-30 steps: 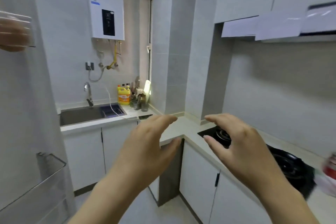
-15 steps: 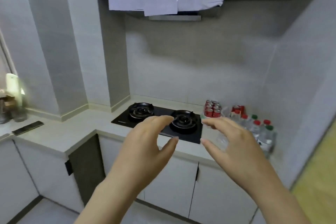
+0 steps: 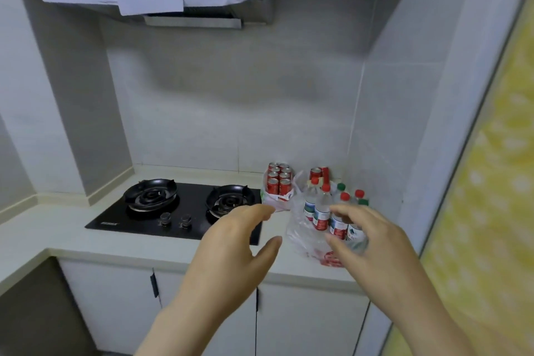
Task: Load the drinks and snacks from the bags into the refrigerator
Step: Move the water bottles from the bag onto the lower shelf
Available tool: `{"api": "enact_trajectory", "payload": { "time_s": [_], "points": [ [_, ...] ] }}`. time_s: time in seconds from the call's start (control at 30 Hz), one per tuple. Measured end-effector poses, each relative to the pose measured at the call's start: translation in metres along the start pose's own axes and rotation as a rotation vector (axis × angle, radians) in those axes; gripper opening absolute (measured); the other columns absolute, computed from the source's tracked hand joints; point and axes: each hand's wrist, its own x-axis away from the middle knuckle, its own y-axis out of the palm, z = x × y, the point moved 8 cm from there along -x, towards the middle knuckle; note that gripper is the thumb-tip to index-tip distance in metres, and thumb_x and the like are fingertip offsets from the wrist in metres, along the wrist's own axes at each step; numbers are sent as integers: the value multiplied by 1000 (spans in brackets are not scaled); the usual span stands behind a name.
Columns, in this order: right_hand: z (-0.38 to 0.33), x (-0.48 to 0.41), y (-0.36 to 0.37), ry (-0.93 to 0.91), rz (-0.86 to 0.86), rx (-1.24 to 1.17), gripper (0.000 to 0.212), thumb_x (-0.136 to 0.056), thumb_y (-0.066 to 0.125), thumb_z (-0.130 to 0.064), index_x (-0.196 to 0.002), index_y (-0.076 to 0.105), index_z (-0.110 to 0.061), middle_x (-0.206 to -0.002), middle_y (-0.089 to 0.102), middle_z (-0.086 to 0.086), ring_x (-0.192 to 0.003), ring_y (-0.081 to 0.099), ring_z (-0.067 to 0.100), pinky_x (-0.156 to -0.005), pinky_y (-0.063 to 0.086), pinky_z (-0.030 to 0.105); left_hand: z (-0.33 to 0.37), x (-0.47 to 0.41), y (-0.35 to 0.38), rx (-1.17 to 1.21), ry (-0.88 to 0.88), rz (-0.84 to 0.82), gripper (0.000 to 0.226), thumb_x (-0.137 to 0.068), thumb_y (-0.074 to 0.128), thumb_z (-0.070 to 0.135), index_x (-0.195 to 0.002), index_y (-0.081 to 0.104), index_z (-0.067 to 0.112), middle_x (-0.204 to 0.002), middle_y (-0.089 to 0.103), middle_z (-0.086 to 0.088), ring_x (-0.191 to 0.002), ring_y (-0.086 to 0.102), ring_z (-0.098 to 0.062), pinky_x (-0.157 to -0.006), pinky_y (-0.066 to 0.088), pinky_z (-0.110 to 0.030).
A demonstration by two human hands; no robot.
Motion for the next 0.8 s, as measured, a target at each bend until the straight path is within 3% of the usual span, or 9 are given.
{"api": "enact_trajectory", "payload": {
  "time_s": [0.2, 0.43, 0.6, 0.7, 0.8],
  "points": [
    [63, -40, 0, 65, 0, 15, 37, -85, 69, -29, -119, 60, -39, -109, 53, -29, -99, 51, -6, -78, 33, -3, -4, -48, 61, 12, 19, -45, 40, -87, 60, 38, -126, 53, 36, -120, 55, 26, -111, 47, 10, -86, 34, -3],
    [117, -91, 28, 159, 24, 24, 37, -82, 72, -26, -117, 62, -34, -109, 57, -25, -103, 57, 0, -86, 39, 14, -40, -112, 117, 66, 20, -141, 41, -87, 62, 38, -126, 54, 35, -120, 55, 26, -110, 46, 12, -84, 27, 6],
    [141, -131, 60, 248, 23, 44, 39, -81, 72, -25, -118, 62, -32, -111, 60, -19, -104, 58, 2, -93, 46, 25, -79, -162, 145, 141, 32, -185, 42, -87, 61, 39, -128, 54, 36, -120, 54, 28, -113, 47, 10, -94, 35, -9],
    [157, -154, 73, 304, 36, 54, 40, -80, 73, -22, -117, 63, -30, -110, 61, -19, -103, 59, 2, -96, 47, 28, -101, -191, 161, 175, 43, -208, 41, -87, 61, 38, -128, 53, 36, -113, 50, 31, -113, 47, 11, -91, 33, -7],
    [175, -168, 81, 357, 68, 69, 39, -81, 74, -21, -117, 64, -27, -107, 63, -17, -100, 59, -1, -93, 46, 23, -115, -215, 182, 217, 60, -268, 42, -88, 61, 37, -129, 52, 36, -115, 51, 29, -113, 46, 11, -87, 33, -4]
  ]
}}
